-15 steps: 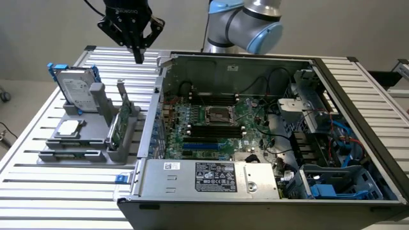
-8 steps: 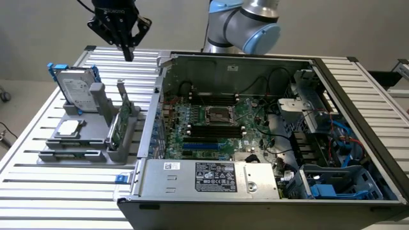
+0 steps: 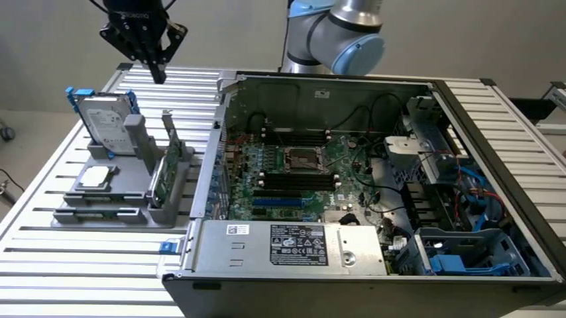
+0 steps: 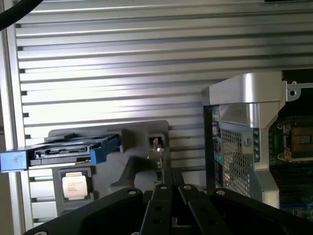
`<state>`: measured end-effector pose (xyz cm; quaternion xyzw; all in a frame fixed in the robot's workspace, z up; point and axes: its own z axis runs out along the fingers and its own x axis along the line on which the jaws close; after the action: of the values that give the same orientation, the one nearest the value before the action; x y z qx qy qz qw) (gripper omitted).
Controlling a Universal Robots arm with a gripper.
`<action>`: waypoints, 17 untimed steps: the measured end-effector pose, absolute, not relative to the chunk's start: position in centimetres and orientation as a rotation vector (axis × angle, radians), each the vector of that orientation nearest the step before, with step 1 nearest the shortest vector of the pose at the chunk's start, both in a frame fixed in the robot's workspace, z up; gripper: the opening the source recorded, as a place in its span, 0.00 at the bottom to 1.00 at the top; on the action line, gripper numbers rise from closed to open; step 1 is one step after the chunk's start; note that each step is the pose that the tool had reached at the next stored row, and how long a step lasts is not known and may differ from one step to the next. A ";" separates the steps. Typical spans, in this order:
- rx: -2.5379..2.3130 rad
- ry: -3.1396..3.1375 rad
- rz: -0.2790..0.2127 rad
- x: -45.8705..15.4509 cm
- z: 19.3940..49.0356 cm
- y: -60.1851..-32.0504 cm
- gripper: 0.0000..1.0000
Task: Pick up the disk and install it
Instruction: 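Reach for the disk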
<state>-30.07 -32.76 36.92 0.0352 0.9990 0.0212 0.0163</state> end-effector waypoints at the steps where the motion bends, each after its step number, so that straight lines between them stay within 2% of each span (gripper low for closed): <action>1: 0.109 3.106 0.066 -30.5 36.9 -32.7 0.11; 17: 0.109 3.106 0.066 -37.8 36.7 -32.2 0.11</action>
<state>-37.78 -32.18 36.71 0.0352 0.9990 0.0211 0.0164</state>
